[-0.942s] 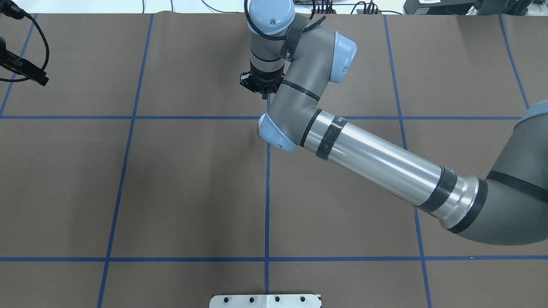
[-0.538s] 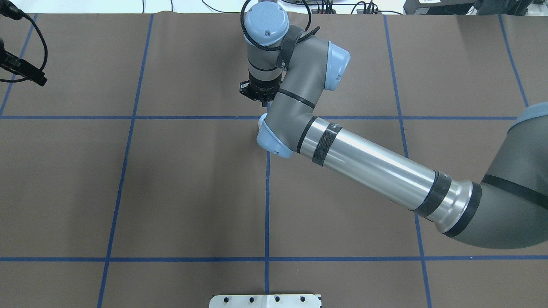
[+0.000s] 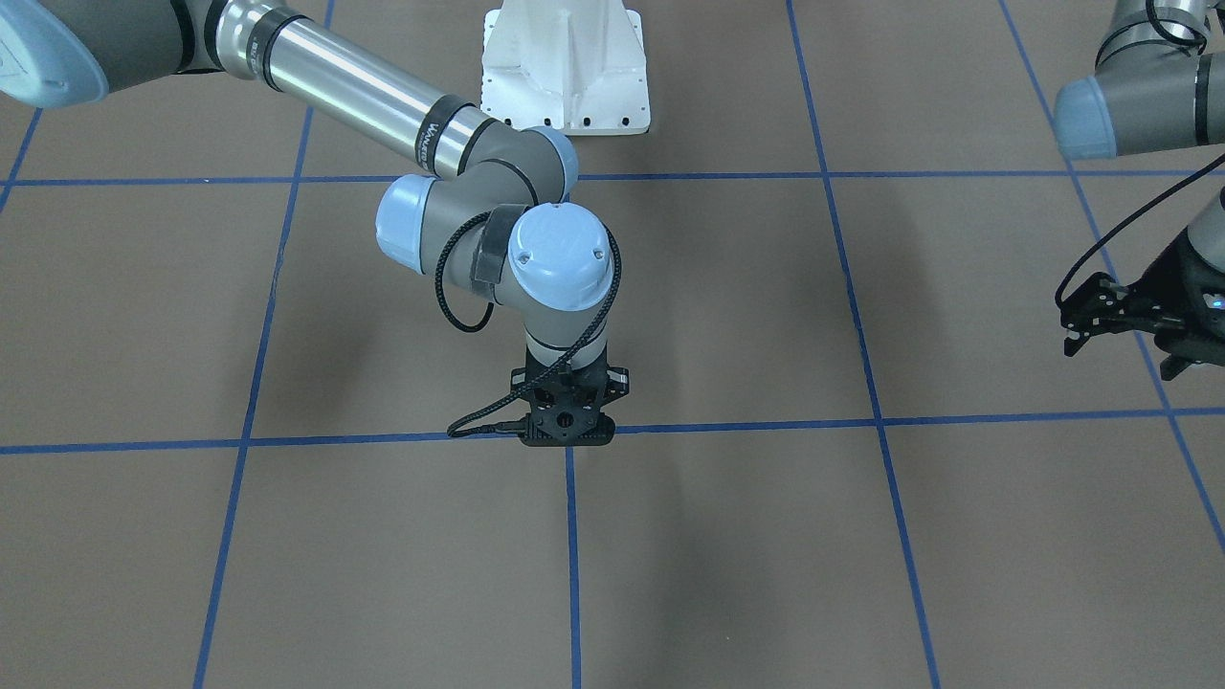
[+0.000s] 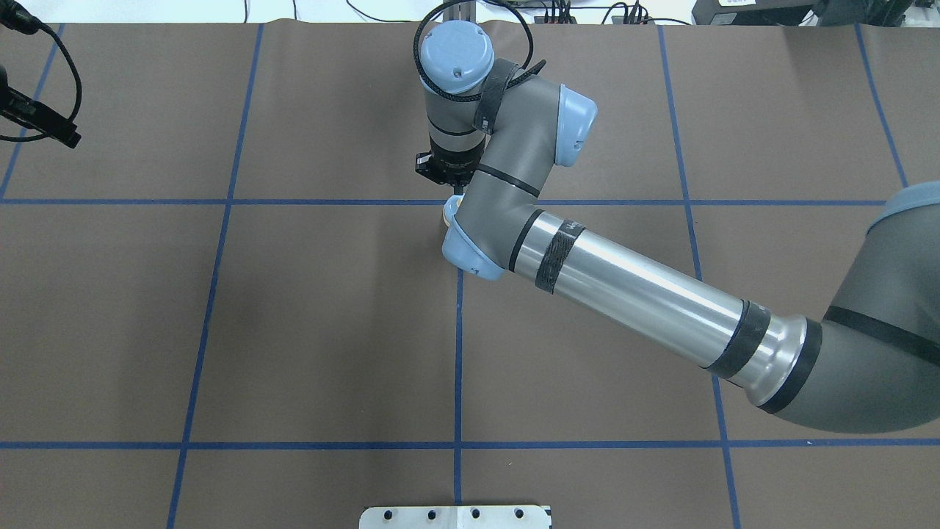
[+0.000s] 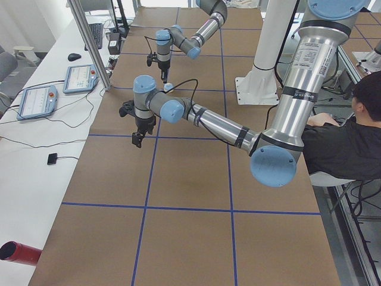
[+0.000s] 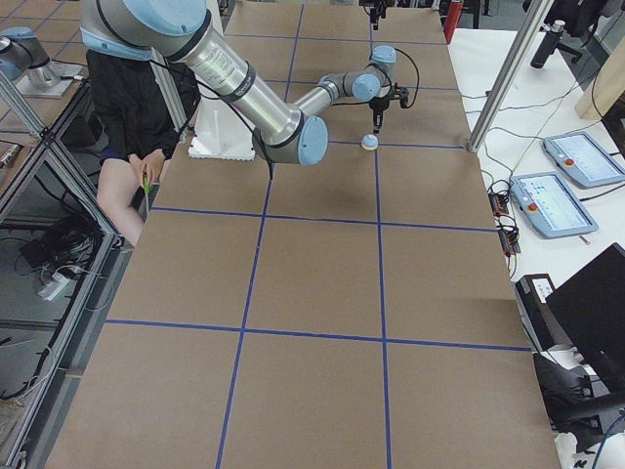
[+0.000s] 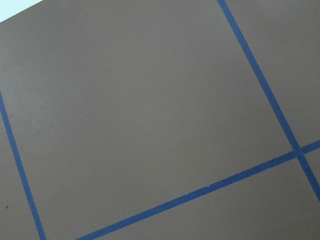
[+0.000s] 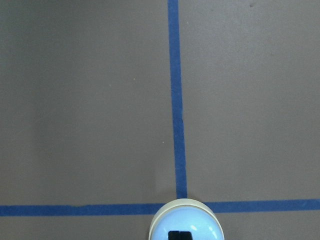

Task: Place and press bell with both arms
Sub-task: 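Lower the right gripper onto the bell's top button and press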

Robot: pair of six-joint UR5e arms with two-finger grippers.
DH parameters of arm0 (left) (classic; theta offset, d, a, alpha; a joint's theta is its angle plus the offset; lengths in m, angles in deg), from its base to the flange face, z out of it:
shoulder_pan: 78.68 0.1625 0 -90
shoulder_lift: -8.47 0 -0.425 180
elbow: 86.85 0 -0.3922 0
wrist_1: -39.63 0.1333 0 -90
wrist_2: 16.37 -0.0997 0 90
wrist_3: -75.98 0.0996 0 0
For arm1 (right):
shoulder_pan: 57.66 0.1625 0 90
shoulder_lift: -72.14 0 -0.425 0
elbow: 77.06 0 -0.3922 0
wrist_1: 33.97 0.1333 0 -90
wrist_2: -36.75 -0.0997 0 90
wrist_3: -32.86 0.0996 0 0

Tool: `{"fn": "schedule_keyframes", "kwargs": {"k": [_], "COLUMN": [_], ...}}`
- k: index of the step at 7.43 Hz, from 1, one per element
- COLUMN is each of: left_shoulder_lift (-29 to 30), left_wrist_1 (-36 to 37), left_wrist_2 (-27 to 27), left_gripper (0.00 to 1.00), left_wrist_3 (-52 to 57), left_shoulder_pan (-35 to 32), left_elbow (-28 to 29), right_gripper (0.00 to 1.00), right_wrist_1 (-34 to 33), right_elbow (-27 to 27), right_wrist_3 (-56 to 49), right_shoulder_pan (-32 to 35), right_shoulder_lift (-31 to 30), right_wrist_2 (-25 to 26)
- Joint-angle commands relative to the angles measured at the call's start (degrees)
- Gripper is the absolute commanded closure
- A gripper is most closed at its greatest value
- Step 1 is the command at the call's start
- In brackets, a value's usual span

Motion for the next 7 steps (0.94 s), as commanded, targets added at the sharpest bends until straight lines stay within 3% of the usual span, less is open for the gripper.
{"fn": "schedule_keyframes", "kwargs": {"k": [1, 7], "left_shoulder_lift": [0.0, 0.0], "left_wrist_1": [0.0, 0.0], "left_wrist_2": [0.0, 0.0], "left_gripper": [0.01, 0.01], "left_wrist_3": [0.0, 0.0], "left_shoulder_pan": [0.0, 0.0], "left_elbow": [0.0, 0.1], "right_gripper": [1.0, 1.0], "right_wrist_1": [0.0, -0.1], "right_elbow": [-0.3, -0.2], "right_wrist_3": [0.0, 0.2], "right_shoulder_pan": [-0.2, -0.9], "right_shoulder_lift": [-0.4, -0.8], "right_wrist_2": [-0.1, -0.1]}}
